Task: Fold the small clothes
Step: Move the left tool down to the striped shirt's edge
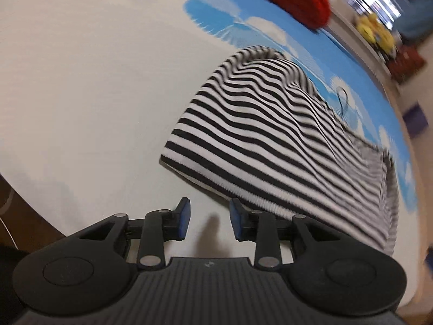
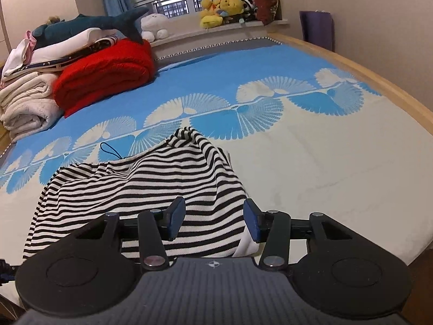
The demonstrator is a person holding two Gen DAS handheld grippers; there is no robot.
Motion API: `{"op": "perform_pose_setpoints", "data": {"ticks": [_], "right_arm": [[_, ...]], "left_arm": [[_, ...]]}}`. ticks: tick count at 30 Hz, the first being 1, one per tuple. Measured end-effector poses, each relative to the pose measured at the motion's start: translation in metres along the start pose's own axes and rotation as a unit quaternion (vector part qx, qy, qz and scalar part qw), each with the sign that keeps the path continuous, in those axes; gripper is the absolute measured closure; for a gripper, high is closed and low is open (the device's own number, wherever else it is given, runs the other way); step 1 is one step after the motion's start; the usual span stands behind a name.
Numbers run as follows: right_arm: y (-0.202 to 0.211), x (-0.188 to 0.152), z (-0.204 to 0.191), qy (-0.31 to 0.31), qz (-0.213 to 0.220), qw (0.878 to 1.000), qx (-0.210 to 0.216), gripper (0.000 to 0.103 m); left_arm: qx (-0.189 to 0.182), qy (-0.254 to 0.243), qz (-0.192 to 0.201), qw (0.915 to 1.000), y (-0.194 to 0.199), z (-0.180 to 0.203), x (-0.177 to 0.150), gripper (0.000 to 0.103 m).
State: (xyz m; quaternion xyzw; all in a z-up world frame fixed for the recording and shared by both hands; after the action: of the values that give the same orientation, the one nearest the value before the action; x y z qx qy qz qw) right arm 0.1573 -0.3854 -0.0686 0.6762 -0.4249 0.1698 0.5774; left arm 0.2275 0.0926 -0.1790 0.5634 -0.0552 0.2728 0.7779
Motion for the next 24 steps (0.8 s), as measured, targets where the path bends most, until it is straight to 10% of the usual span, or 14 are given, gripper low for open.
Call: {"op": "perform_pose_setpoints", "data": {"ticks": [24], "right_arm": [[-0.016, -0.005, 0.003, 0.008, -0.023, 1.000, -0.011, 0.054]], "left_arm": [[-0.019, 0.108, -0.022, 0.9937, -0.028, -0.011, 0.014, 0.048]]}}
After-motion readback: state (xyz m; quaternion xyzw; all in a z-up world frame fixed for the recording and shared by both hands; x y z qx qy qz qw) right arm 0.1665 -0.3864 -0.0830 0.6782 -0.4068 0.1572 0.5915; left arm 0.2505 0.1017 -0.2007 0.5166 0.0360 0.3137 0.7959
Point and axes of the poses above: each gripper's, at about its wrist camera, not at the fingertips, and y roughly against the way its jaws point, z to its right, x to its top, the point moved 6 cm from there along -y, roughly the way its jaws point, and after that the axes turned 6 degrees about -y, right-handed, at the moved point
